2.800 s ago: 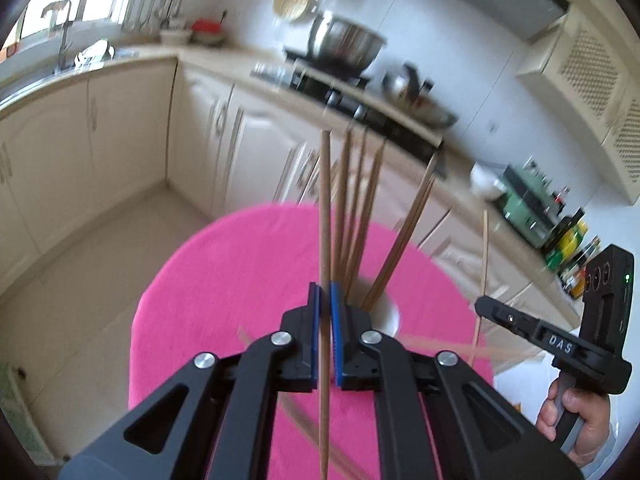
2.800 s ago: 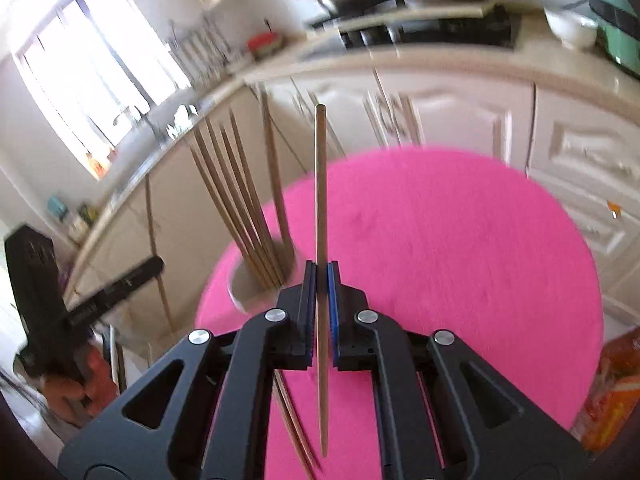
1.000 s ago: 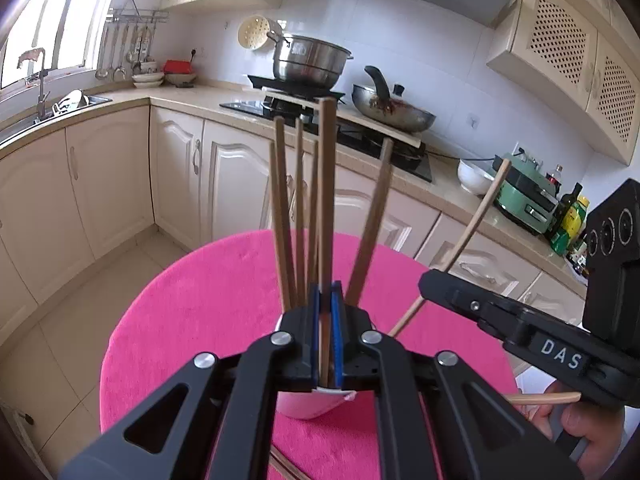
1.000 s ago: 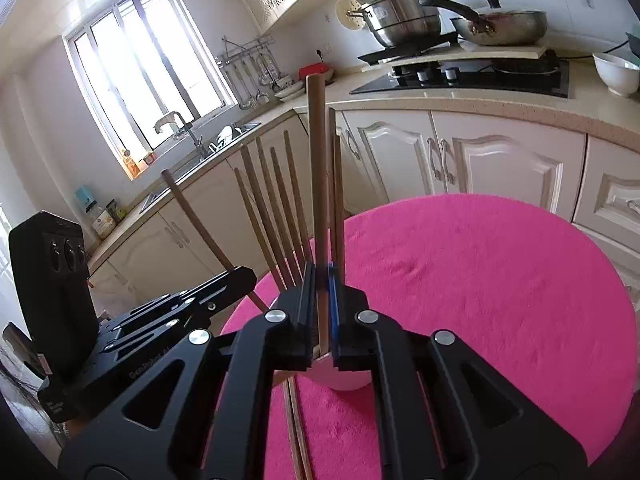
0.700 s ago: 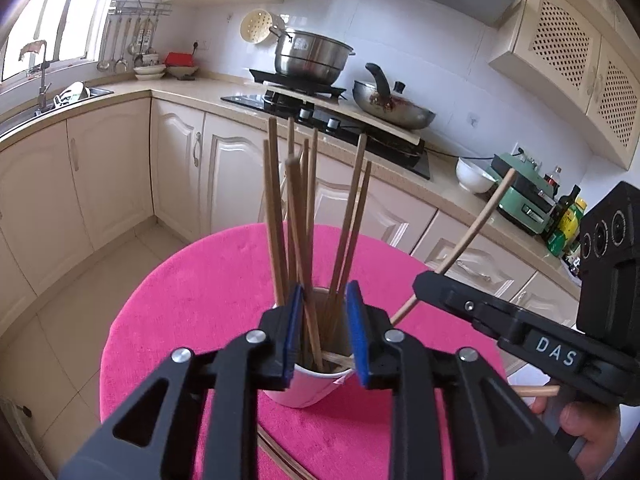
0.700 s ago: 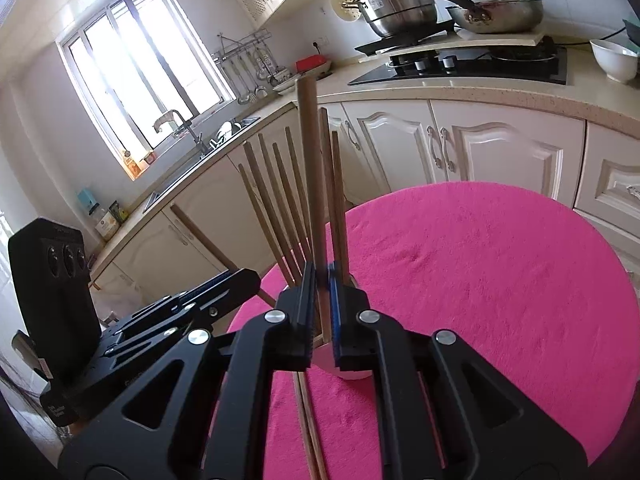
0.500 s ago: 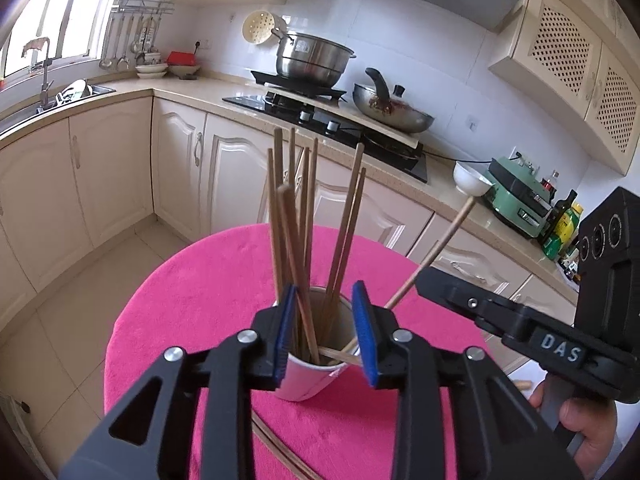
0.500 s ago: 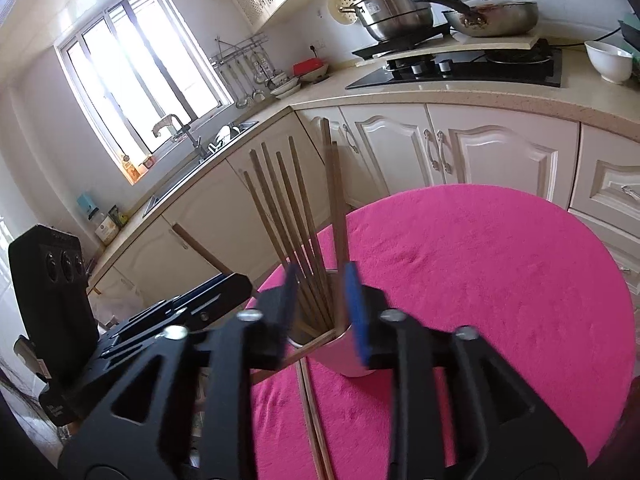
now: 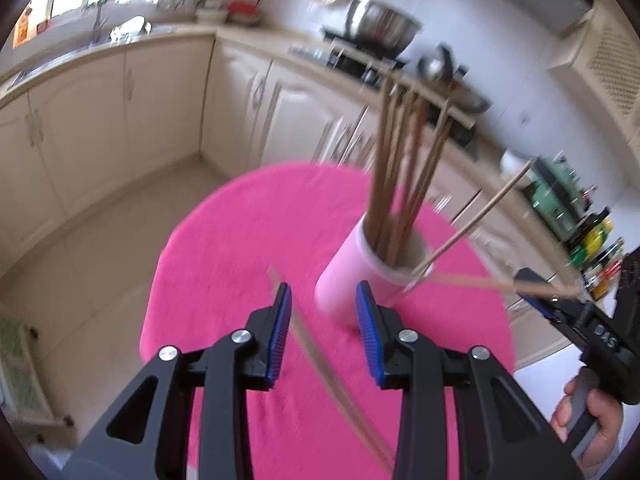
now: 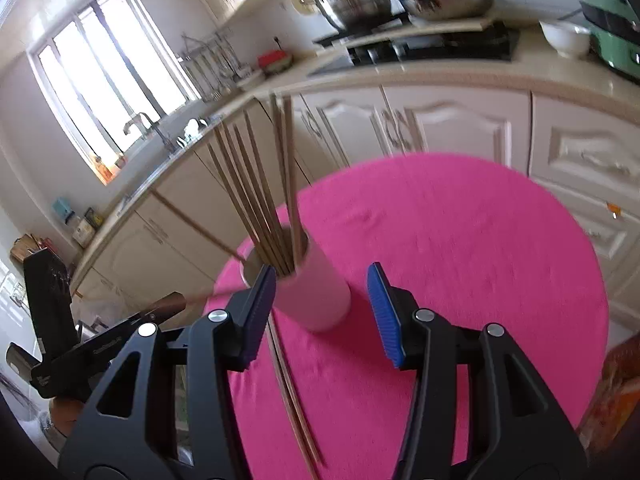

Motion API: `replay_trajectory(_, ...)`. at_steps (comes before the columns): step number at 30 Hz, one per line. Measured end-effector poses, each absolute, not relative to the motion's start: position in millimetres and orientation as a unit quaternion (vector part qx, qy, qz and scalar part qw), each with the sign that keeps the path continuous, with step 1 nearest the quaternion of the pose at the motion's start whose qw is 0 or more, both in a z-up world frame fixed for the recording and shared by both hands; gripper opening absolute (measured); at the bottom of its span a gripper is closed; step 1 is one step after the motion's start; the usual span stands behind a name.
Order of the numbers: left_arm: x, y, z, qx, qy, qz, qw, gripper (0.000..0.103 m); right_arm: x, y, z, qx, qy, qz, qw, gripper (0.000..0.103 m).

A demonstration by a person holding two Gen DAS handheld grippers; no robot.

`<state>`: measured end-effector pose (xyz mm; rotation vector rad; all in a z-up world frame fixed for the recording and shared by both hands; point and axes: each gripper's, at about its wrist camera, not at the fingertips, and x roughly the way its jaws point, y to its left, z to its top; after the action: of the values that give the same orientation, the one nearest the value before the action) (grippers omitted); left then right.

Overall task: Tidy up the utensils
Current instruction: 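Move both open grippers back down to the last chopsticks, then close the left gripper on one chopstick while the right gripper grasps the other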

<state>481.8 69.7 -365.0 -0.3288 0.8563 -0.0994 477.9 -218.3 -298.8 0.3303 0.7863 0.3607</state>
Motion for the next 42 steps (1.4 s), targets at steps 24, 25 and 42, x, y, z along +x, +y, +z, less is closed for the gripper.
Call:
replay_trajectory(24, 480, 44, -443, -0.103, 0.565, 0.03, 0.818, 0.033, 454, -190, -381, 0.134, 0.504, 0.169, 0.836, 0.052)
replay_trajectory(25, 480, 43, -444, -0.101, 0.568, 0.032, 0.816, 0.033, 454, -190, -383, 0.132, 0.509, 0.169, 0.834, 0.052)
replay_trajectory(42, 497, 22, -465, -0.095, 0.603, 0.043, 0.791, 0.033, 459, -197, -403, 0.125, 0.543, 0.17, 0.813, 0.057)
